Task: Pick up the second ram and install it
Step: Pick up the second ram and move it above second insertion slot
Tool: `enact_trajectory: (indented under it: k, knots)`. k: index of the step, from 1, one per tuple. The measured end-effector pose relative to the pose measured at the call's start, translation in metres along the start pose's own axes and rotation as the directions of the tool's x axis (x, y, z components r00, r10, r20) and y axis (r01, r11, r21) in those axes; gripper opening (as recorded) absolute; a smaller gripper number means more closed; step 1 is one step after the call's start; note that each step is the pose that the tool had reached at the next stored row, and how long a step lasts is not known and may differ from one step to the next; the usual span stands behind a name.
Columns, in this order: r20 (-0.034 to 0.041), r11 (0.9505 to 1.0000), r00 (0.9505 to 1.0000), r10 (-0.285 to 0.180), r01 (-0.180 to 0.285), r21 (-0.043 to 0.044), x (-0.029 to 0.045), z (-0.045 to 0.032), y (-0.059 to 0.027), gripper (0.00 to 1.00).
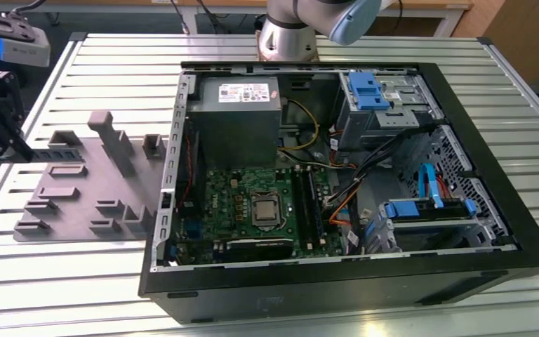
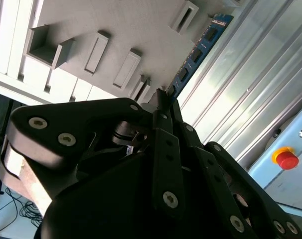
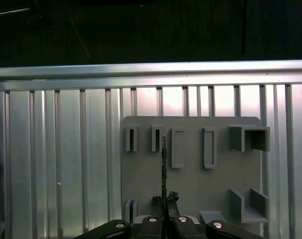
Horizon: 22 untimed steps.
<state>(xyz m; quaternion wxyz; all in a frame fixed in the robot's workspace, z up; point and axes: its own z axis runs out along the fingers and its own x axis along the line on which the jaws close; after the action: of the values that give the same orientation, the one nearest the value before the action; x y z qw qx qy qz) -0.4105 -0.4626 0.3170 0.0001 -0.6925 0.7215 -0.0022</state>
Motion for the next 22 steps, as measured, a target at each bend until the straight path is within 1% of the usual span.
enact_trajectory:
  k: [7, 9, 14, 16, 22]
  knots:
    - [0.0001, 1.0, 1.0, 0.0, 0.0, 0.0001, 0.0, -0.0016, 0.0, 0.14]
    - [0.0, 1.0, 1.0, 0.0, 0.0, 0.0, -0.0001, -0.004, 0.0, 0.14]
    - [0.0, 1.0, 1.0, 0.0, 0.0, 0.0, -0.0001, -0.0049, 0.0, 0.14]
    - [-0.0001, 1.0, 1.0, 0.0, 0.0, -0.0001, -0.0001, -0.0084, 0.0, 0.14]
    - [-0.0002, 1.0, 1.0, 0.0, 0.0, -0.0003, -0.0001, -0.0104, 0.0, 0.14]
